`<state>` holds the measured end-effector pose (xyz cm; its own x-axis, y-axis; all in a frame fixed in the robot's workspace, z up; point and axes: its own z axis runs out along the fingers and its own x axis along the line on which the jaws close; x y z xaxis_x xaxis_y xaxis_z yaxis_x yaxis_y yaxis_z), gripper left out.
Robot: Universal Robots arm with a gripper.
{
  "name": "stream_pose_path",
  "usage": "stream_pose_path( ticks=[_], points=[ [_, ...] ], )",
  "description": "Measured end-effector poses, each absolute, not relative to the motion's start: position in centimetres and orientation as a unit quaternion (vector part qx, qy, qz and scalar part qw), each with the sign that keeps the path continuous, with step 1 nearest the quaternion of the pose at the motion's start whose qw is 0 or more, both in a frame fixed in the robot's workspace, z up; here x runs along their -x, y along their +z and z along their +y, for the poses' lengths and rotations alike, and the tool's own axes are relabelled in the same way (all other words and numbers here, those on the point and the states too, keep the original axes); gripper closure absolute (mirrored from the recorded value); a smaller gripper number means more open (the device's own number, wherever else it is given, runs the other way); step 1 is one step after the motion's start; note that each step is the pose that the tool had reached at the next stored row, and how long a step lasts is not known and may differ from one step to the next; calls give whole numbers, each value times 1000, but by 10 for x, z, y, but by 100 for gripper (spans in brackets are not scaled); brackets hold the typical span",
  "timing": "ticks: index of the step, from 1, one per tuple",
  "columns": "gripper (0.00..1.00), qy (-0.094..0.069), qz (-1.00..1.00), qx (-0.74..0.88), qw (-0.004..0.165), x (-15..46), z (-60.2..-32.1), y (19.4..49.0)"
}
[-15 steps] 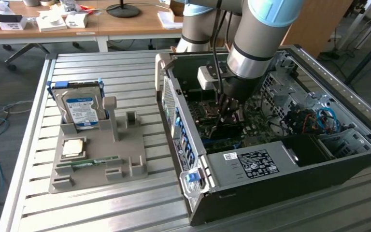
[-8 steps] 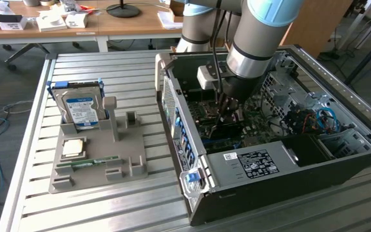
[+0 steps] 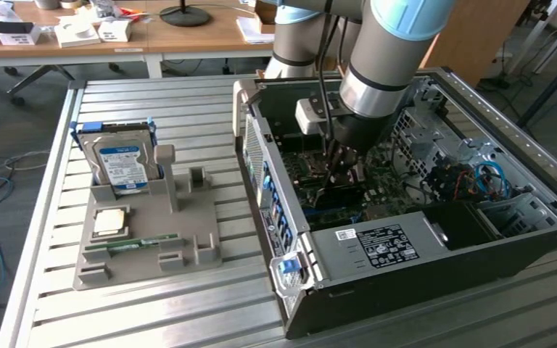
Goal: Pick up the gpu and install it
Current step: 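Press down on the gpu until it lock into place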
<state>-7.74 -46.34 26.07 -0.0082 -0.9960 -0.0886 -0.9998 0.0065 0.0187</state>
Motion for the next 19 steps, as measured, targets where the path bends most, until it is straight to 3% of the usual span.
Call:
stream_pose_path(
  ticks=[19],
  points=[
    [89, 38, 709, 704, 26, 78, -464, 262]
  ],
)
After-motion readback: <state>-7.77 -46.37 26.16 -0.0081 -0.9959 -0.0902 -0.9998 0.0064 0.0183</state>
